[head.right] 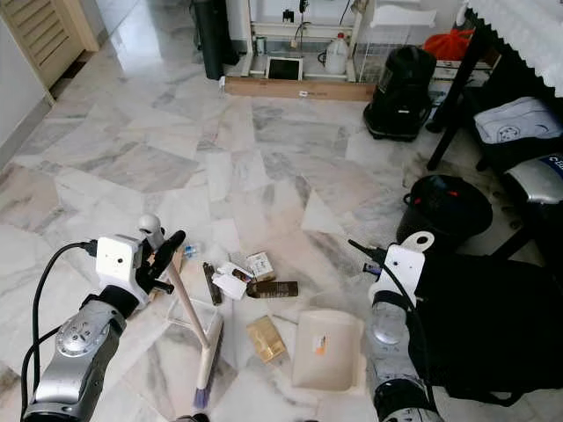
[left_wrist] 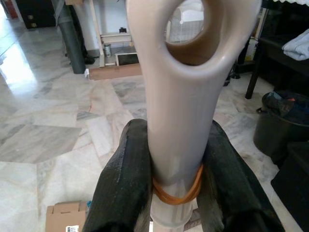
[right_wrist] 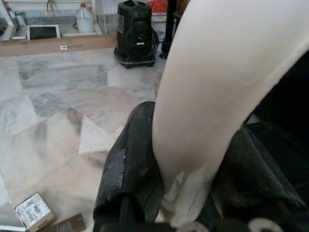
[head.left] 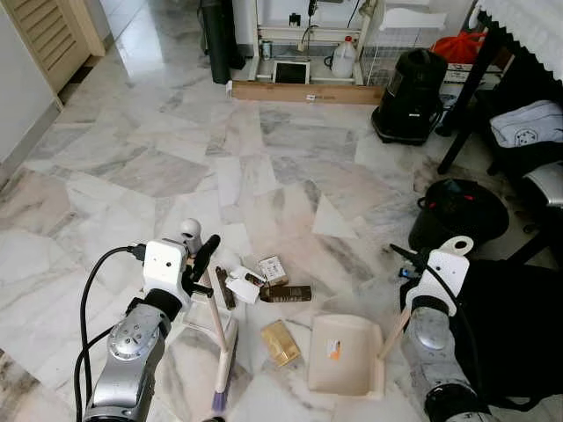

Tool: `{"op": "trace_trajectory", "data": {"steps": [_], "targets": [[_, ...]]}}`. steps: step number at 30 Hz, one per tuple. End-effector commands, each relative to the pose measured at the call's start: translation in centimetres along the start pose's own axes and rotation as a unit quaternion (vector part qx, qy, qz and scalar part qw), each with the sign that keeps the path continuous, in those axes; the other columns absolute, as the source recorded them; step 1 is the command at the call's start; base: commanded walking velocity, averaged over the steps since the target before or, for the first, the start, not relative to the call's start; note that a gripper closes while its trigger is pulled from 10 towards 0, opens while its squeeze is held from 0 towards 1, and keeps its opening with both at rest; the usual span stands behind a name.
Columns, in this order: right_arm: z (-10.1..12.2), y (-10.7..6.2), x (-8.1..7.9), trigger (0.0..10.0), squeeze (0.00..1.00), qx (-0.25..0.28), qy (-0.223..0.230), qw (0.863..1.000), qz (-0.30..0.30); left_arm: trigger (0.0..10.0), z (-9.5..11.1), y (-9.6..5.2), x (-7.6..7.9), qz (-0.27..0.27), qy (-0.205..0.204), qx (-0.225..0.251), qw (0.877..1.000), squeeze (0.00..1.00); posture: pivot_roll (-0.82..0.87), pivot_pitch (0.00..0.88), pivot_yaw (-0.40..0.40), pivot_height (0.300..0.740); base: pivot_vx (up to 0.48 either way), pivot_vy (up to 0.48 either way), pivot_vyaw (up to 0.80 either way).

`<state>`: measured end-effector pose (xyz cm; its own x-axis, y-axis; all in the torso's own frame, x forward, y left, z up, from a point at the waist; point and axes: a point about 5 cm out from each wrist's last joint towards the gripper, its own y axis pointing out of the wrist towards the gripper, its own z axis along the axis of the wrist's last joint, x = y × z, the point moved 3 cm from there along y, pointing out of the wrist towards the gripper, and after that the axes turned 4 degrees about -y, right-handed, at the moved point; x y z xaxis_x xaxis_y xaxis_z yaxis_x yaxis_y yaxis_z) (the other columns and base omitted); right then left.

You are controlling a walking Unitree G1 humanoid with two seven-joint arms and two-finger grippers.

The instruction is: Sweep floor

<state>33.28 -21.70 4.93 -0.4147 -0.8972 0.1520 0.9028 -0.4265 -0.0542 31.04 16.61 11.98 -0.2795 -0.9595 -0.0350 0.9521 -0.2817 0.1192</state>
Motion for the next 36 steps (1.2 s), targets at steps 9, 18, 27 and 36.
{"op": "trace_trajectory", "data": {"steps": [9, 18, 27, 36], "targets": [[-0.7, -0.5, -1.1, 10.0, 0.00, -0.012, 0.001, 1.000, 0.015, 10.0, -2.7, -1.5, -1.1, 0.010, -0.066, -0.051, 0.996, 0.00, 0.11, 0.142, 0.015, 0.740, 0.000, 0.000, 0.00], [-1.2, -0.6, -1.3, 10.0, 0.00, -0.023, 0.003, 1.000, 0.016, 10.0, -2.8, -1.3, -1.2, 0.010, -0.052, -0.050, 0.997, 0.00, 0.12, 0.140, 0.022, 0.740, 0.000, 0.000, 0.00], [-1.2, -0.7, -1.5, 10.0, 0.00, -0.023, 0.006, 1.000, 0.017, 10.0, -1.8, -0.3, -1.9, 0.043, -0.016, -0.016, 0.999, 0.00, 0.10, 0.137, 0.025, 0.740, 0.000, 0.000, 0.00], [-1.1, -0.8, -1.8, 10.0, 0.00, -0.018, 0.009, 1.000, 0.018, 10.0, -2.1, 0.7, -1.8, 0.047, -0.025, -0.008, 0.999, 0.00, 0.09, 0.144, 0.028, 0.740, 0.000, 0.000, 0.00]]}}
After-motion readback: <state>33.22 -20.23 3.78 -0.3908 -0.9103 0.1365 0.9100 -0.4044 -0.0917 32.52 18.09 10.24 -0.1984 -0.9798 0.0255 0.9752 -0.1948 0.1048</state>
